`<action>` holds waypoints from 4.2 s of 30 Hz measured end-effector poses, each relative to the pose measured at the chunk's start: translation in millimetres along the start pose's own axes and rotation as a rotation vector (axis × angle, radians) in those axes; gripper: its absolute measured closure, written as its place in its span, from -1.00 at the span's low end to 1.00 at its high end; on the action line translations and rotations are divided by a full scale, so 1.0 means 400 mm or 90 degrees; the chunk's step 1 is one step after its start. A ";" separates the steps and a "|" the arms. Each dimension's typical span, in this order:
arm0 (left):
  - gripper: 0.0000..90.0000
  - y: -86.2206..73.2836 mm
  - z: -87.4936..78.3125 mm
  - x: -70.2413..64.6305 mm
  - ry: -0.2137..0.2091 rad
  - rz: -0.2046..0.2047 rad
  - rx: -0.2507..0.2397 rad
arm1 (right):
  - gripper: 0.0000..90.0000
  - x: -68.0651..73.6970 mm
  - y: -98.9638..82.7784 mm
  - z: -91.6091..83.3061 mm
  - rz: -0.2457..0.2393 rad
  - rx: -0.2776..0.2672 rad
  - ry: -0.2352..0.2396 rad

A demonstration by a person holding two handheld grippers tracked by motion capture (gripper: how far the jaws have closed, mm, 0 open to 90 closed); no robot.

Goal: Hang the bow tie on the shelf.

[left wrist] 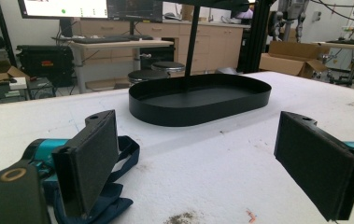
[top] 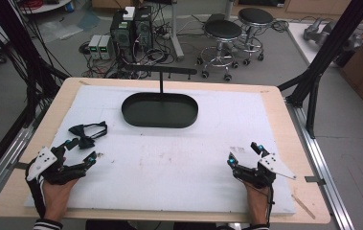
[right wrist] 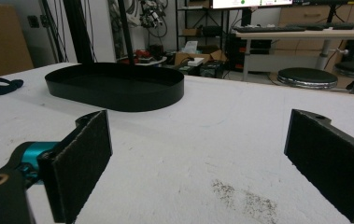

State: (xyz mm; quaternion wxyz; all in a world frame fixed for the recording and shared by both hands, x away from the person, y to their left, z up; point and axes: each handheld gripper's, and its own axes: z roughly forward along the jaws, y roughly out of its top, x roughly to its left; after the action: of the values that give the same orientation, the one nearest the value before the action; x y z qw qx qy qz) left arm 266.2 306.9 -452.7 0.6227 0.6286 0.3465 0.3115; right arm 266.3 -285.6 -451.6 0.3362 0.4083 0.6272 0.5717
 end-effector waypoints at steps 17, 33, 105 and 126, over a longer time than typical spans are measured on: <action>-0.68 0.069 0.025 0.038 -0.002 0.017 0.086 | -0.85 0.002 0.000 0.000 -0.005 0.003 0.002; -0.65 0.180 0.118 0.088 -0.034 0.092 0.313 | -0.85 0.001 0.000 0.000 -0.005 0.000 0.002; 0.88 0.117 0.314 0.144 -0.021 0.080 0.670 | -0.85 -0.001 -0.001 -0.003 0.004 -0.006 0.004; 0.96 0.170 0.287 0.127 -0.007 0.090 0.537 | -0.85 -0.001 -0.001 -0.003 -0.002 -0.008 0.002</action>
State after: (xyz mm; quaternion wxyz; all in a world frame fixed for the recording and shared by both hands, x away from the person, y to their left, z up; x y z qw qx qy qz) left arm 392.7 284.7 -390.4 0.2899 0.8523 0.3959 0.1809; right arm 265.5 -286.4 -451.8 0.3382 0.4044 0.6250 0.5758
